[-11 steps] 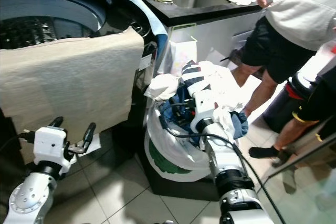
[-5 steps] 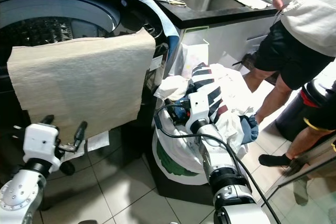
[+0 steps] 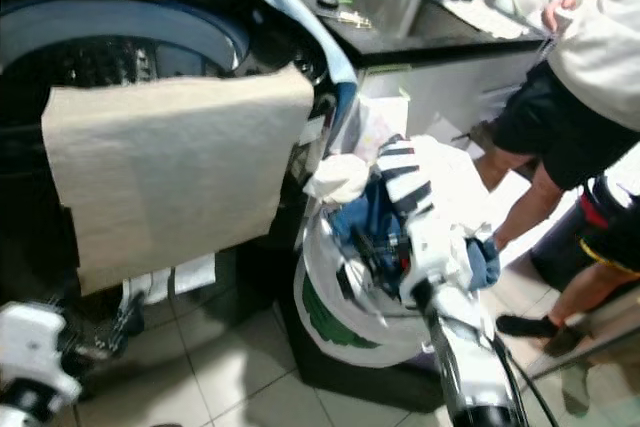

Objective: Clothes washing

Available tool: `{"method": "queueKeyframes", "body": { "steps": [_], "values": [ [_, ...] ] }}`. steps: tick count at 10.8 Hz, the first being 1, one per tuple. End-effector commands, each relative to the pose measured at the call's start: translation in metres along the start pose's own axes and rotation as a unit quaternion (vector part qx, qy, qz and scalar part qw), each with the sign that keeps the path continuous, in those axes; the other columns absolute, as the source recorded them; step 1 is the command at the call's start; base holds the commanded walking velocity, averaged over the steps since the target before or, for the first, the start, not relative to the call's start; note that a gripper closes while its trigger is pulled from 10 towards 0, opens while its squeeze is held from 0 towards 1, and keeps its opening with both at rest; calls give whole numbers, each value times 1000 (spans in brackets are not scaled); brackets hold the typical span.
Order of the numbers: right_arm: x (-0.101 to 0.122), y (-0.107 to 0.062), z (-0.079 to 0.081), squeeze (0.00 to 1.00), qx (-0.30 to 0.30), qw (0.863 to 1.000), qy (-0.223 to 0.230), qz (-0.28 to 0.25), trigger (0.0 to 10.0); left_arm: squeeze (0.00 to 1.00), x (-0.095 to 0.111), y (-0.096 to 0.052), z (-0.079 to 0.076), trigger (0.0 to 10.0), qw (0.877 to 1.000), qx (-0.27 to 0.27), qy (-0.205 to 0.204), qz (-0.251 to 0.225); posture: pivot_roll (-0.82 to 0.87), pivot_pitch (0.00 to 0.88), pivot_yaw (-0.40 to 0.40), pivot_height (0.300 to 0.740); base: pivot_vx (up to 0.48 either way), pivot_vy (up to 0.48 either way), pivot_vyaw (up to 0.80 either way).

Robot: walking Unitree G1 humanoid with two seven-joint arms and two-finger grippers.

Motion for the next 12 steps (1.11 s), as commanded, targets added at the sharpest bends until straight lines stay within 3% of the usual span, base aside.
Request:
{"method": "queueKeyframes", "body": {
  "steps": [1, 4, 7, 9, 12],
  "values": [
    [16, 3, -1, 0, -1, 1000, -14, -20, 10000, 0, 3, 8, -9, 10000, 1000, -8, -5, -10, 212, 0, -154, 740, 0, 0, 0],
    [26, 15, 8, 0, 7, 1000, -22, -20, 10000, 0, 6, 26, -12, 10000, 1000, -8, -1, -12, 210, 0, -150, 740, 0, 0, -415],
    [22, 22, 10, 0, 9, 1000, -22, -16, 10000, 0, -8, 39, -14, 10000, 999, -13, 47, -5, 216, 0, -151, 740, 0, 0, -210],
    [23, 26, 12, 0, 14, 1000, -23, -16, 10000, 0, 13, 47, -19, 10000, 999, -13, 33, -30, 213, 0, -150, 740, 0, 0, 0],
    [23, 29, 7, 0, 6, 1000, -25, -13, 10000, 0, 24, 48, -19, 10000, 999, 4, 0, -48, 213, 0, -155, 740, 95, 0, 0]
  ]
}}
Point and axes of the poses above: a point about 5 cm out from each wrist's last joint towards the gripper, its own y axis pointing out of the wrist towards the gripper, its own x axis along the axis of the wrist's last joint, z = x × y, the point moved 6 cm from there along y, pointing out of the wrist towards the gripper, and after that the axes turned 5 degrees about y, right-handed, at the moved point
